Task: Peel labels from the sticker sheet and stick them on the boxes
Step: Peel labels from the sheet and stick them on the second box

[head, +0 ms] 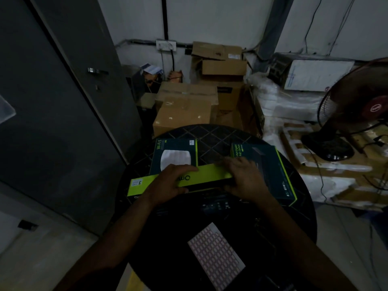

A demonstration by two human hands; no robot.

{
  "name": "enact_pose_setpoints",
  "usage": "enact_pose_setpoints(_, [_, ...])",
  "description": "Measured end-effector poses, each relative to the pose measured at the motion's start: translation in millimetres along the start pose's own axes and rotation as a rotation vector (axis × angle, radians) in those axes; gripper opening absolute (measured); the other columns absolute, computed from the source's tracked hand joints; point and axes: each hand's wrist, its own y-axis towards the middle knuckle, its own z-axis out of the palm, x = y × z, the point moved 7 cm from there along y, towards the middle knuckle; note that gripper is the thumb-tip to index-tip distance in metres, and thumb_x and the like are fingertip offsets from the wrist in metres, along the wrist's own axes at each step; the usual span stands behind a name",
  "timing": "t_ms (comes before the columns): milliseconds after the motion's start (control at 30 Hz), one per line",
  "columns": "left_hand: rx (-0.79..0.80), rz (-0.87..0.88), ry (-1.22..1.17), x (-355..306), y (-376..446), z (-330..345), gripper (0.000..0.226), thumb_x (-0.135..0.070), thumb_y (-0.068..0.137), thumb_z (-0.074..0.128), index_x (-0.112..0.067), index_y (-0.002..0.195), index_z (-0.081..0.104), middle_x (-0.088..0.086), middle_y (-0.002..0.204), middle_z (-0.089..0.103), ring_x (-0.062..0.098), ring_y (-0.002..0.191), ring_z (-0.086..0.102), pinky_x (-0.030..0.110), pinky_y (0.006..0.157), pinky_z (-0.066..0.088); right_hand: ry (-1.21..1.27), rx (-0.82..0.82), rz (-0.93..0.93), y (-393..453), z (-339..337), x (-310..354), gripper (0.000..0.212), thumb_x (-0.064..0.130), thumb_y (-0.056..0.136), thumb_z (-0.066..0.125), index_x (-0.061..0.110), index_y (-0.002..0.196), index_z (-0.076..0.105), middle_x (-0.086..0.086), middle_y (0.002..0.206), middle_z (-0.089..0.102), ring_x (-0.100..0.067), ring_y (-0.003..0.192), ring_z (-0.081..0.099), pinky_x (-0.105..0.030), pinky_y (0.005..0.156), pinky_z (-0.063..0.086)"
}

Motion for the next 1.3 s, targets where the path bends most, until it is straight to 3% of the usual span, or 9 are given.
enact_pose_setpoints(100, [-0.062,-0.004,-0.086,5.1,1.0,-20.1,0.073,-0.019,0.075,0.082,-0.045,0.135,0.050,-0.019,0.137,0.052,0.007,0.126,0.050,0.036,0.105,0.042,0.291,0.051,0.125,-13.8,1.9,-29.6,0.095,0.060,0.076,0.075,0.046,0.154,0.021,0.001,0.161,0.028,-0.021,0.141,0.035,-0.040,0.103,0.038])
enact_pose_setpoints(200, [-0.081,-0.049,-0.237,6.4,-1.3,-30.8,0.070,-0.017,0.076,0.078,-0.039,0.137,0.050,-0.013,0.142,0.052,0.009,0.132,0.049,0.038,0.107,0.043,0.449,0.092,0.063,-19.5,6.1,-17.6,0.095,0.056,0.087,0.068,0.045,0.157,0.005,0.000,0.159,0.034,-0.021,0.142,0.038,-0.044,0.110,0.040])
enact_pose_setpoints(367, [-0.127,-0.047,-0.310,-5.0,-9.0,-39.1,0.075,-0.007,0.078,0.070,-0.036,0.141,0.043,-0.007,0.144,0.049,0.015,0.132,0.049,0.049,0.107,0.043,0.446,-0.089,-0.087,-0.7,-39.5,13.6,0.074,0.041,0.089,0.072,0.045,0.151,0.033,0.000,0.132,0.049,-0.022,0.122,0.050,-0.050,0.096,0.046])
enact_pose_setpoints(500, [-0.224,0.003,-0.331,-33.7,-7.1,-52.7,0.081,-0.014,0.084,0.076,-0.048,0.144,0.033,-0.013,0.148,0.043,0.006,0.135,0.045,0.029,0.105,0.045,0.172,-0.039,-0.181,17.1,-67.9,37.7,0.075,0.048,0.085,0.073,0.058,0.146,0.032,0.004,0.130,0.048,-0.022,0.117,0.048,-0.048,0.092,0.045])
enact_pose_setpoints(667, [-0.295,0.058,-0.213,-38.1,-0.5,-58.0,0.051,-0.022,0.080,0.081,-0.042,0.124,0.063,-0.012,0.143,0.049,0.001,0.136,0.042,0.013,0.100,0.038,-0.116,0.025,-0.243,33.5,-58.6,53.7,0.073,0.049,0.086,0.070,0.061,0.146,0.030,0.002,0.144,0.045,-0.024,0.128,0.042,-0.035,0.088,0.025])
enact_pose_setpoints(800, [-0.322,0.003,-0.257,-12.2,-9.1,-39.3,0.046,-0.035,0.073,0.081,-0.044,0.116,0.066,-0.011,0.140,0.052,0.000,0.134,0.044,0.017,0.105,0.040,-0.109,0.047,-0.244,26.9,-35.0,52.8,0.070,0.046,0.084,0.070,0.055,0.146,0.038,-0.003,0.146,0.049,-0.029,0.128,0.048,-0.043,0.092,0.035])
enact_pose_setpoints(967, [-0.421,-0.027,-0.292,-8.3,-11.1,-29.8,0.050,-0.023,0.074,0.085,-0.045,0.115,0.068,-0.023,0.141,0.048,0.004,0.136,0.044,0.020,0.107,0.040,-0.068,-0.087,-0.157,14.2,-29.5,47.6,0.068,0.038,0.082,0.074,0.049,0.143,0.046,-0.004,0.150,0.049,-0.029,0.133,0.047,-0.052,0.106,0.037])
enact_pose_setpoints(1133, [-0.507,-0.060,-0.355,-14.1,-9.7,-22.9,0.051,-0.010,0.073,0.085,-0.031,0.117,0.070,-0.016,0.134,0.057,-0.001,0.134,0.045,0.018,0.102,0.045,0.007,-0.362,-0.150,11.8,-24.2,78.3,0.035,0.040,0.086,0.070,0.038,0.120,0.071,0.003,0.126,0.066,-0.026,0.111,0.059,-0.048,0.090,0.045])
enact_pose_setpoints(1300, [-0.496,-0.016,-0.289,-19.2,-12.5,-25.7,0.049,-0.010,0.076,0.082,-0.027,0.120,0.068,-0.019,0.130,0.060,-0.003,0.132,0.047,0.017,0.106,0.039,0.067,-0.536,-0.053,13.7,-17.4,97.0,0.019,0.036,0.086,0.073,0.042,0.104,0.076,0.017,0.110,0.070,-0.022,0.100,0.060,-0.047,0.091,0.042])
